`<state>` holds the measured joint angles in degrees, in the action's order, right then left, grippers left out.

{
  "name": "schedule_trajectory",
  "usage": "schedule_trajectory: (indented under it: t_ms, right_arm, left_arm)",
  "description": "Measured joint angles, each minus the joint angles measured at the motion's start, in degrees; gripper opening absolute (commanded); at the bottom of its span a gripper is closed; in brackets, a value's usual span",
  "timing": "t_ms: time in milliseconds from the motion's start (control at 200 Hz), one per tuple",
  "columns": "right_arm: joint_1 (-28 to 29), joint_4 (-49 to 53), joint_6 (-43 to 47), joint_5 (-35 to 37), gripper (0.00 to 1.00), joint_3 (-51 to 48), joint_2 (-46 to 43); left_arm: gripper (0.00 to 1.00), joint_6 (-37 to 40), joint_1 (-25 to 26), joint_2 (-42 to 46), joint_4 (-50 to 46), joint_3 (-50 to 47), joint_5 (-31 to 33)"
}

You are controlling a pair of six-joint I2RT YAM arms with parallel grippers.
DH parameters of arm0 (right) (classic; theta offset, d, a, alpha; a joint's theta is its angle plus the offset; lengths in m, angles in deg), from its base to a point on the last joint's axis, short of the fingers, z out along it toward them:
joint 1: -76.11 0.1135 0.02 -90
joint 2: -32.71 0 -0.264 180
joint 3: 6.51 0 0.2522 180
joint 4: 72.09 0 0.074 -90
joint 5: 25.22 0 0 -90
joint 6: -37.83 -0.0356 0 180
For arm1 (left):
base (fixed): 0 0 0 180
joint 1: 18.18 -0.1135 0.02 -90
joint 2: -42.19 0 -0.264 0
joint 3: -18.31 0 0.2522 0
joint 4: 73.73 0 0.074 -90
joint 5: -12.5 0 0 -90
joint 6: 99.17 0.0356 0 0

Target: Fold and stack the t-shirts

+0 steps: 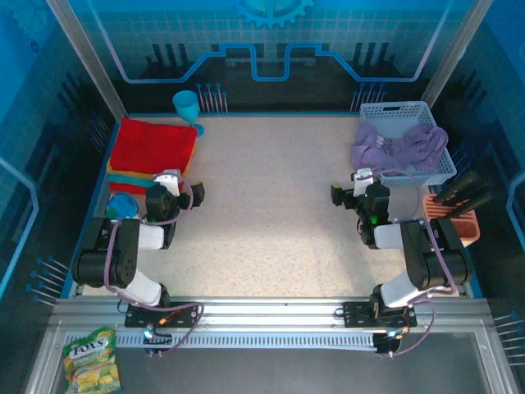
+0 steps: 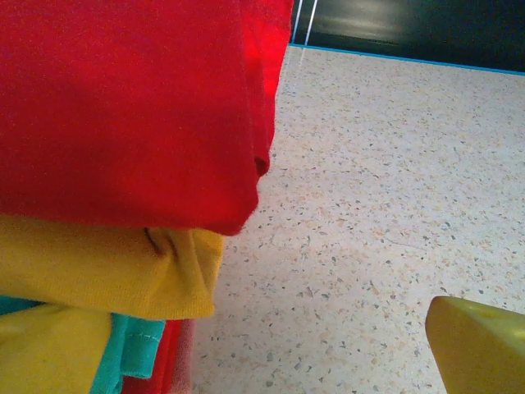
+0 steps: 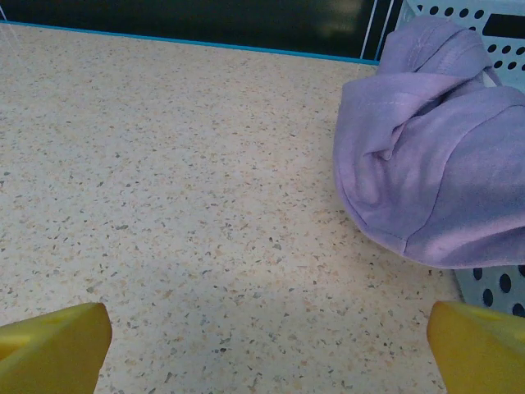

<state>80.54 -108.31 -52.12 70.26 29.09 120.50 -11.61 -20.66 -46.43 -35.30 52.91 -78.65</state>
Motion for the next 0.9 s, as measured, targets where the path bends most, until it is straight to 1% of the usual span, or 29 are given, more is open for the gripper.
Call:
schedule_trajectory:
  t_ms: [510,695,900]
  right_arm:
    - [0.0,0.0,0.0,0.0,1.0,0.0,0.0]
    - [0.0,-0.7,-0.7,3.1,1.0,0.0,0.0]
    - [0.5,-0.7,-0.4,4.7,1.0,0.0,0.0]
  left_arm:
    - [0.99,0.0,0.0,0.0,0.0,0.0,0.0]
    - [0.99,0.0,0.0,0.0,0.0,0.0,0.0]
    - [0.99,0.0,0.0,0.0,0.0,0.0,0.0]
